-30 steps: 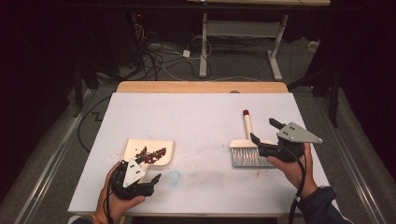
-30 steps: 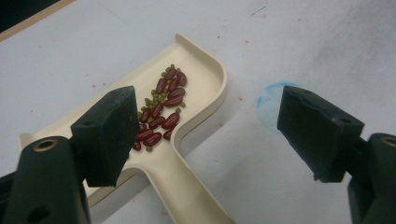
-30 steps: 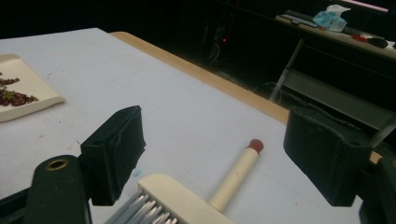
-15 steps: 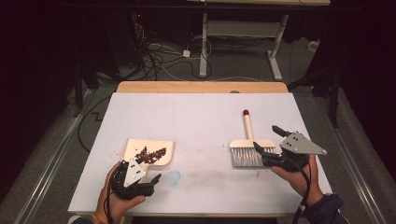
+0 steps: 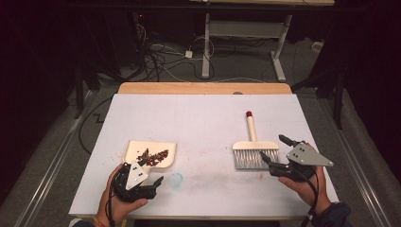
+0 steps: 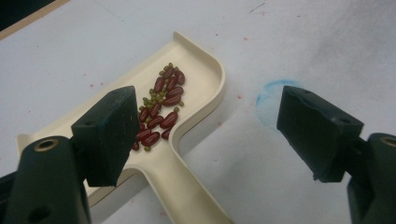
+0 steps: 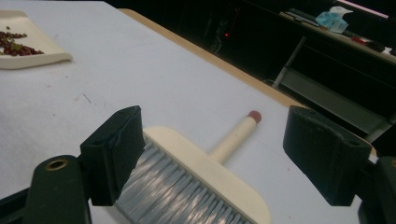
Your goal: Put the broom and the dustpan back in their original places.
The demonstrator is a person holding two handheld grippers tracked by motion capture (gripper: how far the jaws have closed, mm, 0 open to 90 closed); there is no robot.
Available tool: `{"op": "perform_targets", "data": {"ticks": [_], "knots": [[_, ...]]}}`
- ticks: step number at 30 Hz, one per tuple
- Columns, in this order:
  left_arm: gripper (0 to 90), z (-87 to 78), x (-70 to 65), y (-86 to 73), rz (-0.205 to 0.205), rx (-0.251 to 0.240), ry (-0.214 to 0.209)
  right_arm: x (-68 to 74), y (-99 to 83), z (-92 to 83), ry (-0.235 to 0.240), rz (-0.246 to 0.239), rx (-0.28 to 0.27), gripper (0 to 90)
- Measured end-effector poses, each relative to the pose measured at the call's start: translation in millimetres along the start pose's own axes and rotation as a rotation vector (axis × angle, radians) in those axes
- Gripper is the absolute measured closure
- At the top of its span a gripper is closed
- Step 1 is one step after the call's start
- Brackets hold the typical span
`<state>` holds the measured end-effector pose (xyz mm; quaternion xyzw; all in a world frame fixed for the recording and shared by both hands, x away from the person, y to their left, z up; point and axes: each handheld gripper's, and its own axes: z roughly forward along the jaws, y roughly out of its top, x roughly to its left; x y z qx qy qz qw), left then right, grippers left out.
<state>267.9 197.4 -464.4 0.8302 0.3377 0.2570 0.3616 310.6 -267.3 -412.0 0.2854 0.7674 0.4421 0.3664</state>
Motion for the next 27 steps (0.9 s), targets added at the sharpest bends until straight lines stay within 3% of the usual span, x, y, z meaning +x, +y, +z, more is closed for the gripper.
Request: {"op": "perform_targets", "data": {"ticks": [12, 19, 21, 27], "knots": [[20.7, -0.9, 0.2, 0.9, 0.003, -0.012, 0.015, 2.4, -27.9, -9.2, 0.017, -0.001, 0.022, 21.4], [20.7, -2.0, 0.3, 2.1, 0.002, -0.027, 0.019, 9.1, -51.6, -19.1, 0.04, 0.048, 0.049, 21.3], [20.6, -1.2, 0.4, 2.0, 0.019, -0.025, 0.028, 12.4, -56.8, -19.9, 0.048, 0.046, 0.074, 21.2], [20.7, -5.4, -0.6, -1.0, 0.003, -0.023, 0.032, 17.4, -58.5, -25.3, 0.058, 0.031, 0.072, 21.3]]}}
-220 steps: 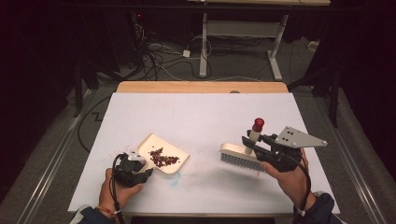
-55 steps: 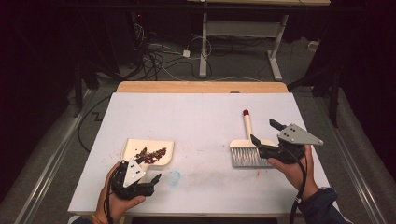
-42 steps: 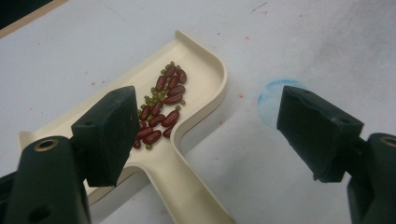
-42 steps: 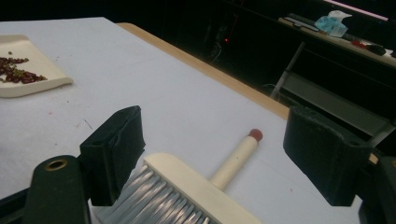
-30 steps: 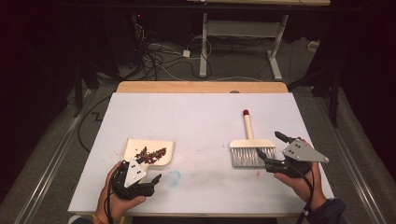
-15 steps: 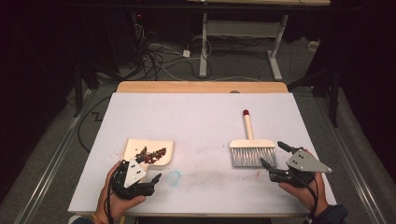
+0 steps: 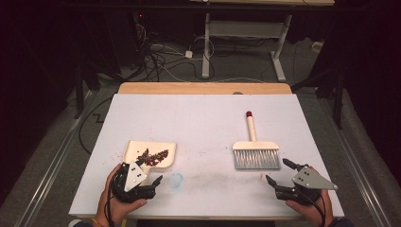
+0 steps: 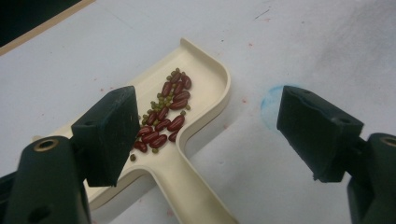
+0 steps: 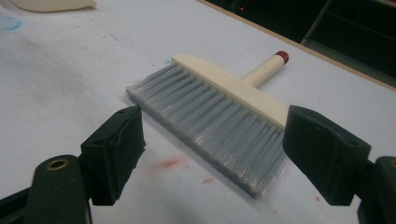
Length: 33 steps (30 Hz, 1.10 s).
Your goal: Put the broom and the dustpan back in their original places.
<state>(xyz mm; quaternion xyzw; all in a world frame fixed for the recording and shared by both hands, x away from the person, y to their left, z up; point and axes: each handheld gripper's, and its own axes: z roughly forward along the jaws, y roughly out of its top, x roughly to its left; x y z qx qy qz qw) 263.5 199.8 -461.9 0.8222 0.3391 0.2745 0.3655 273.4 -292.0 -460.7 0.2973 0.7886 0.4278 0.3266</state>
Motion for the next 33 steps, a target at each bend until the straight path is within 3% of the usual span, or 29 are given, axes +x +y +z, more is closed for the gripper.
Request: {"op": "perform_targets", "data": {"ticks": [5, 15, 33], "knots": [[20.6, -0.3, 0.4, 0.2, 0.022, -0.006, 0.004, 3.3, 1.9, -0.6, 0.005, -0.02, -0.01, 21.2], [20.6, 0.8, -0.1, -0.3, 0.025, 0.0, -0.003, 8.0, 4.6, 2.0, 0.015, -0.046, -0.005, 21.0], [20.6, 6.3, -0.7, 2.7, 0.032, 0.015, -0.007, 6.8, 8.1, -2.4, 0.013, -0.055, -0.018, 20.9]]}}
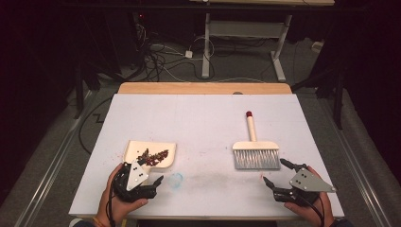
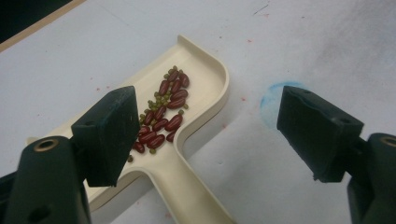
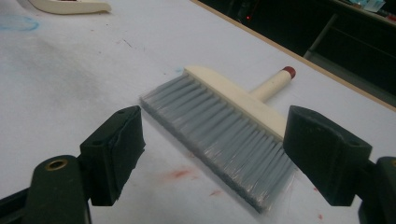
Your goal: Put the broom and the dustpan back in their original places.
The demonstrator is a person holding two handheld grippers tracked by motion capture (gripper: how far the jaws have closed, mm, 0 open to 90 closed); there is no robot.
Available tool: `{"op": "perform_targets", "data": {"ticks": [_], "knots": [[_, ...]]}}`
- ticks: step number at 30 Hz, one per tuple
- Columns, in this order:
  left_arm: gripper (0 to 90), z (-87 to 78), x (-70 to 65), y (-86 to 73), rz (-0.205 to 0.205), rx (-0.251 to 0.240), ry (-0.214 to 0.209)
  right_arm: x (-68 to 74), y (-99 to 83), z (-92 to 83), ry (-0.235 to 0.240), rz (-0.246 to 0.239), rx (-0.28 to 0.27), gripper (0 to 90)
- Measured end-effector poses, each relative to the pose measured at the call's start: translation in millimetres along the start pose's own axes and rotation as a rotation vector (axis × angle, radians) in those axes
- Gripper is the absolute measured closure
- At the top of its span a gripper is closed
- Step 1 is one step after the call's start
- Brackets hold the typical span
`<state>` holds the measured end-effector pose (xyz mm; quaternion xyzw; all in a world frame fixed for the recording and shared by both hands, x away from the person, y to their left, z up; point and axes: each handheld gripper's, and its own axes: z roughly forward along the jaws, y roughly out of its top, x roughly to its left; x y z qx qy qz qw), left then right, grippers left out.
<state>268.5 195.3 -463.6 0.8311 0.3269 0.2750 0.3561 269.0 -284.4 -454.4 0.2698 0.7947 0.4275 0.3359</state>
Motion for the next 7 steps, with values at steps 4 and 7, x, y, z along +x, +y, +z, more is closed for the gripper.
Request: {"op": "perform_targets", "data": {"ticks": [4, 7], "knots": [[20.6, 0.0, 0.2, -0.1, -0.001, -0.008, -0.011, -0.8, 0.1, -2.1, -0.007, 0.003, -0.003, 20.9], [20.6, -0.1, 1.6, -0.8, -0.012, -0.011, -0.009, -1.6, 2.4, -3.3, -0.02, 0.006, -0.011, 20.9]]}}
